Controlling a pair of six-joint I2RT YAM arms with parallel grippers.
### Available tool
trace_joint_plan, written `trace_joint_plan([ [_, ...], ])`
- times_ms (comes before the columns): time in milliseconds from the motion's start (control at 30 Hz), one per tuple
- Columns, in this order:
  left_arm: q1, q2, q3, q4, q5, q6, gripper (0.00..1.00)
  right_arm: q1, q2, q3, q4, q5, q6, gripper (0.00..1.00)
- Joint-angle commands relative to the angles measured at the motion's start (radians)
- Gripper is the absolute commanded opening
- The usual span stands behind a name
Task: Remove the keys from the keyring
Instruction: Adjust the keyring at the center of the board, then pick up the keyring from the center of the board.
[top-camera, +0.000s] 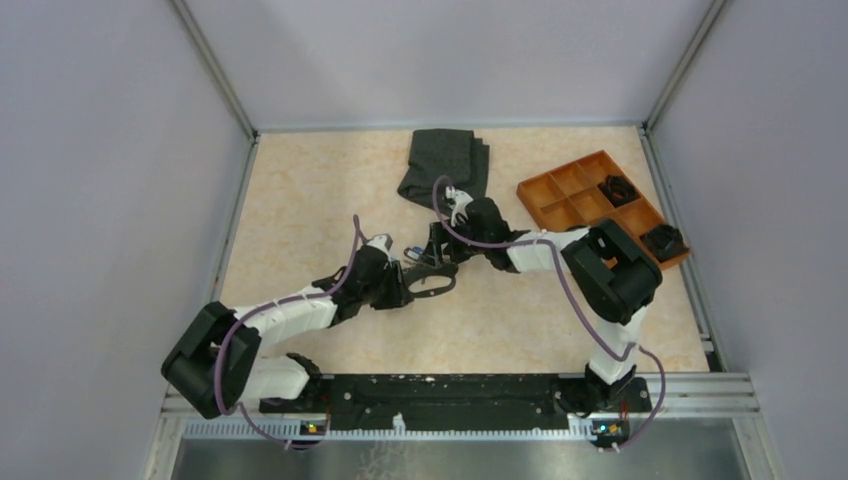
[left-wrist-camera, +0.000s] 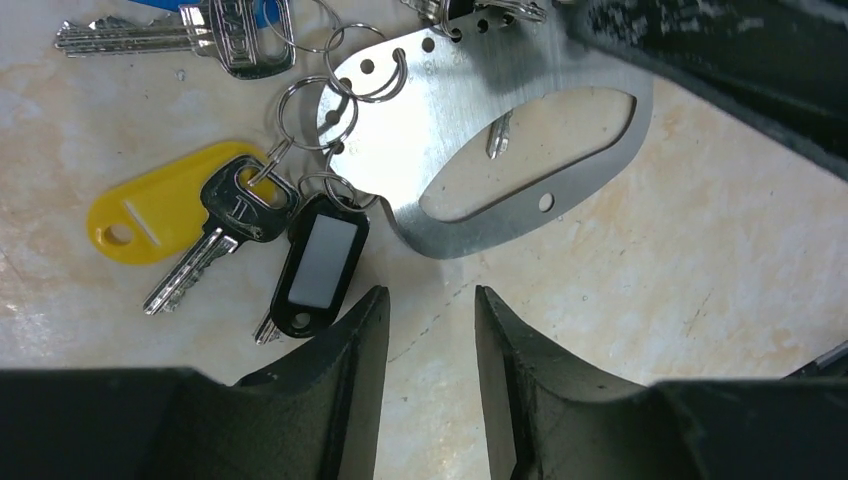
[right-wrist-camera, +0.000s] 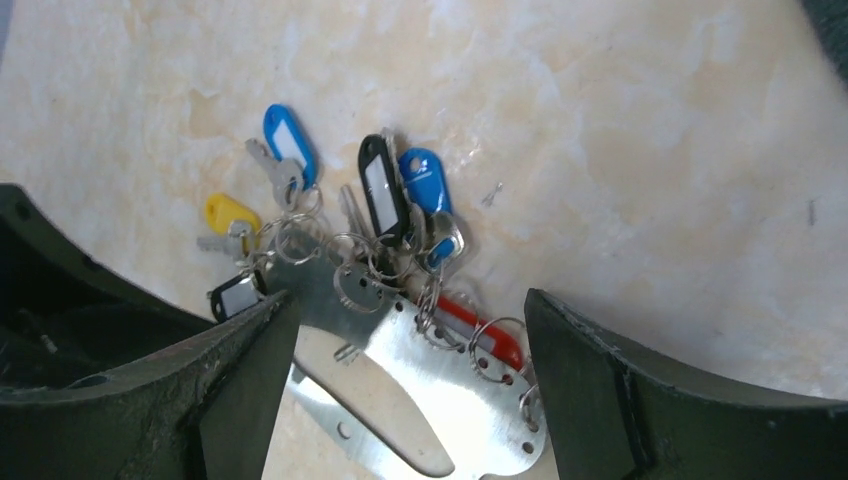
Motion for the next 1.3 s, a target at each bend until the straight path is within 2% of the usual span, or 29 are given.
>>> trace_joint_plan([
  [0,-0.005,0.038,-0.012,0.103,-0.049,-0.035,0.43,0.002,-0.048,-0.083,0.006,-0.092,0.067,0.83],
  [200,0.003,0.101,0.014,0.103,-0.149,0.007,0.36,0.029,-0.125,-0.202,0.033,-0.155,0.177,0.83],
  [333,0.020,0.118,0.017,0.117,-0.150,0.024,0.29,0.030,-0.142,-0.243,0.039,-0.168,0.292,0.83],
  [433,0.027,0.129,0.015,0.133,-0.139,0.031,0.28,0.030,-0.137,-0.270,0.114,-0.202,0.379,0.81],
  [533,0.028,0.134,0.014,0.146,-0.124,0.034,0.27,0.029,-0.118,-0.273,0.166,-0.230,0.436,0.76],
  [767,0.039,0.127,0.024,0.147,-0.091,0.040,0.26,0.023,-0.083,-0.306,0.289,-0.279,0.549,0.56],
  [900,0.049,0.104,0.031,0.136,-0.070,0.046,0.27,0.006,-0.065,-0.343,0.386,-0.296,0.617,0.38],
  [1000,0.063,0.079,0.035,0.120,-0.036,0.052,0.29,-0.006,-0.051,-0.360,0.445,-0.310,0.654,0.24],
  [1267,0.140,-0.012,0.040,0.050,0.056,0.069,0.39,-0.008,-0.030,-0.374,0.542,-0.321,0.721,0.03],
])
